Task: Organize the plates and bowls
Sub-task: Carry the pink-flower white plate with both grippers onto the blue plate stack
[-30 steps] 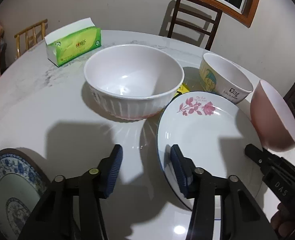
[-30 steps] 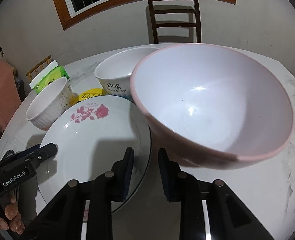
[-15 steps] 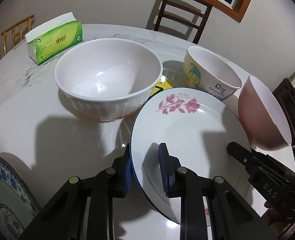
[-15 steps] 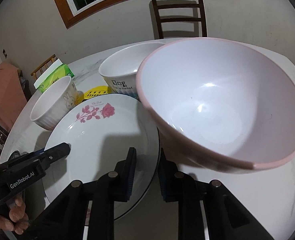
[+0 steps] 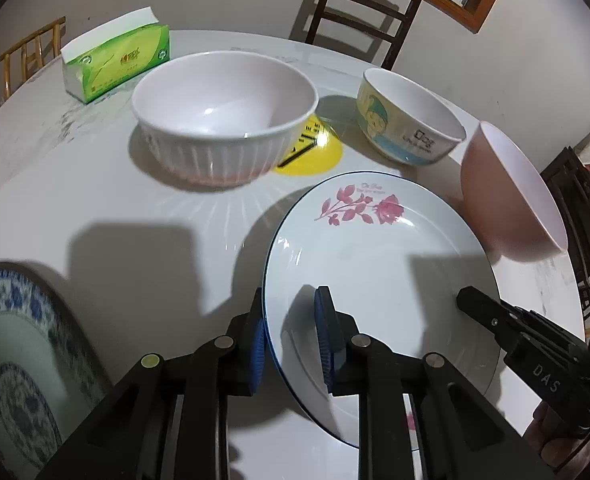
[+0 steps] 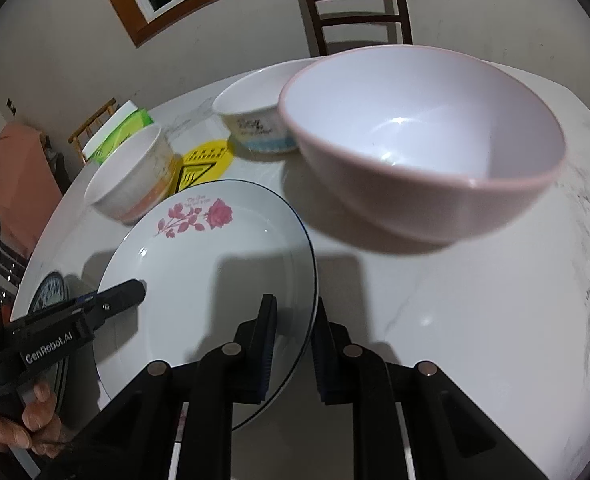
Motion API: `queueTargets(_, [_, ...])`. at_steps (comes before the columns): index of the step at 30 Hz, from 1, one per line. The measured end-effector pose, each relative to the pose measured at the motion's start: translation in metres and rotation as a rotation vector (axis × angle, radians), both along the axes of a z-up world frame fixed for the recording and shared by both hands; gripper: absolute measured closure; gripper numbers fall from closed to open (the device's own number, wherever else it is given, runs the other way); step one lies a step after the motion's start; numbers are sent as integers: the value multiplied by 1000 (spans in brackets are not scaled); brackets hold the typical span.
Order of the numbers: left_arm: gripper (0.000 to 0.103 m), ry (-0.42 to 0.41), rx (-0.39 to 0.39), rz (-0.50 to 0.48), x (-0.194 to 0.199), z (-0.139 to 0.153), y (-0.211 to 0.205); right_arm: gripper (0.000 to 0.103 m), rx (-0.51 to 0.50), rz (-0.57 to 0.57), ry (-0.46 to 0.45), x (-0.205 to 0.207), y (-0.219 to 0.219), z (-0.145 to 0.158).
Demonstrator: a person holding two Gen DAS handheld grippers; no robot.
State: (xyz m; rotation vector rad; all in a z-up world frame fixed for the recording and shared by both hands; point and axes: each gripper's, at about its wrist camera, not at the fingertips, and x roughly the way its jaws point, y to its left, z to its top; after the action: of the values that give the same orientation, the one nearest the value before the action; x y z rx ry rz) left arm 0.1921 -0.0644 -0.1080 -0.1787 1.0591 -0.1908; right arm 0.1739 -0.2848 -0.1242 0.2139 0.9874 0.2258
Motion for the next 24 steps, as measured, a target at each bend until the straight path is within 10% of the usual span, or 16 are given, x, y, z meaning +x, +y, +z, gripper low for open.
queueTargets(24, [87, -21, 15, -3, -50, 19, 10, 86, -39, 20, -35, -48, 12, 23])
